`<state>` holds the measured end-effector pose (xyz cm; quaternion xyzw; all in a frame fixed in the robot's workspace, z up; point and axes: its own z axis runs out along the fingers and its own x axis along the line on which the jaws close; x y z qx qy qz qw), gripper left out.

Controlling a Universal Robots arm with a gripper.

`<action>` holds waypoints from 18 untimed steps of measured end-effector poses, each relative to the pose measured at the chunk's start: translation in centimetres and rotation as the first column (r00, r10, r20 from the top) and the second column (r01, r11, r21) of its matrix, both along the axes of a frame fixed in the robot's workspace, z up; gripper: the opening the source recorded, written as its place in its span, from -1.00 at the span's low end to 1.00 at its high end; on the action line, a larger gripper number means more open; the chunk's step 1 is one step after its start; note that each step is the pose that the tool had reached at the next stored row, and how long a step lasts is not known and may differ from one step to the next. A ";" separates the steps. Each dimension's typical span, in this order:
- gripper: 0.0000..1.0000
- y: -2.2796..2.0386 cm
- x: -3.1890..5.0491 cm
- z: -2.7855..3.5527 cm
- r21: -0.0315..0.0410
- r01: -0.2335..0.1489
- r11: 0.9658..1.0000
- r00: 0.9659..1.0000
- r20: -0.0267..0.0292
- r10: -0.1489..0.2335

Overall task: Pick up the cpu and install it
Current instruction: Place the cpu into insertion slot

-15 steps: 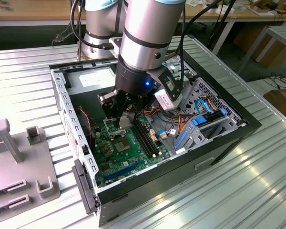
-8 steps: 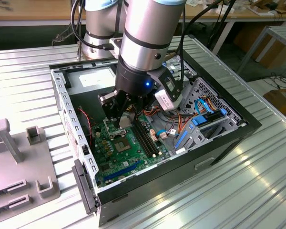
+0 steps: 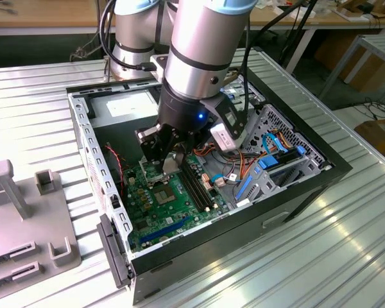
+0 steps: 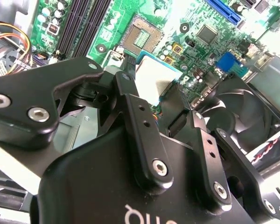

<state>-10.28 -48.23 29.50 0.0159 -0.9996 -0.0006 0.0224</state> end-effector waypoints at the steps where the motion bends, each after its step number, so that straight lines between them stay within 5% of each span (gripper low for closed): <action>1: -0.06 0.00 0.00 -0.11 0.000 0.000 1.000 1.000 0.000 0.000; 18: -0.06 0.00 0.00 -2.98 0.000 0.000 1.000 1.000 -0.001 0.000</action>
